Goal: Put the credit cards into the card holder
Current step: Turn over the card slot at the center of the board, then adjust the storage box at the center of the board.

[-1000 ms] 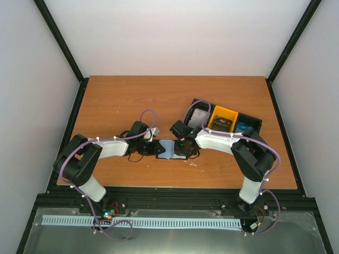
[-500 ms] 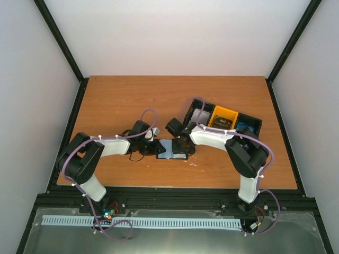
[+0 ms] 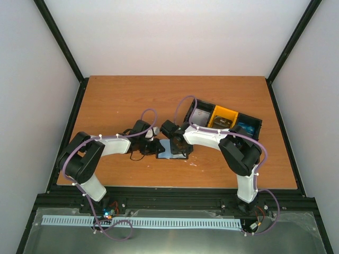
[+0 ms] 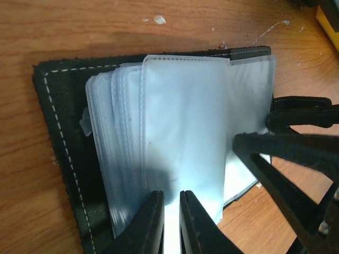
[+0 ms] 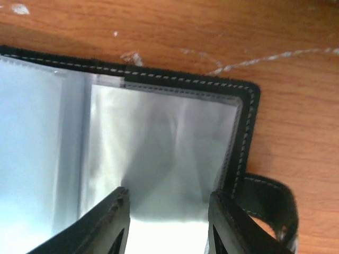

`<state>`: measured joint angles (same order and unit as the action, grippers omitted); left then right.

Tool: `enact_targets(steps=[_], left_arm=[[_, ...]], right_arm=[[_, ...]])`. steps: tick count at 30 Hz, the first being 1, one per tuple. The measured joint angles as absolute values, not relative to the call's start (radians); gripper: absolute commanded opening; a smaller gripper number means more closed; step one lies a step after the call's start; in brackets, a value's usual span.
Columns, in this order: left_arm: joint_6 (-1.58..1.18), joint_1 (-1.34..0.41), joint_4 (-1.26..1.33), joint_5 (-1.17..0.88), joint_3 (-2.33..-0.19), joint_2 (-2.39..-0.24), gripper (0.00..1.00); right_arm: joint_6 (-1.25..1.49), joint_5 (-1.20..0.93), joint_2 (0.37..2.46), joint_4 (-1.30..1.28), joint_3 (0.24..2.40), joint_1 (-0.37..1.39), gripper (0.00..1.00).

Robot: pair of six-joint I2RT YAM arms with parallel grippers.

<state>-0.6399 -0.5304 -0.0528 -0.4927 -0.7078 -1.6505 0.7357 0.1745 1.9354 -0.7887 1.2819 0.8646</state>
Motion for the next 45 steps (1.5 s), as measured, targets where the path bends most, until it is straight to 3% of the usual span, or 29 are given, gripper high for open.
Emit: enact_targets(steps=[11,21,29,36,45], left_arm=[[-0.651,-0.530,-0.041,-0.490,-0.699,-1.650,0.09],[-0.650,-0.530,-0.071,-0.481,-0.702,-1.634,0.11],[-0.651,-0.530,-0.200,-0.425,-0.719,-1.579,0.18],[-0.666,-0.530,-0.259,-0.360,-0.802,-1.577,0.33],[-0.685,-0.530,-0.265,-0.310,-0.888,-1.591,0.51]], right_arm=[[0.773,0.251,1.923,-0.780,1.256,0.863,0.21],[0.766,0.243,1.853,-0.768,1.167,0.763,0.22],[0.655,0.201,1.720,-0.730,1.137,0.682,0.30],[0.537,0.062,1.559,-0.653,1.139,0.513,0.36],[0.469,-0.076,1.580,-0.649,1.193,0.306,0.40]])
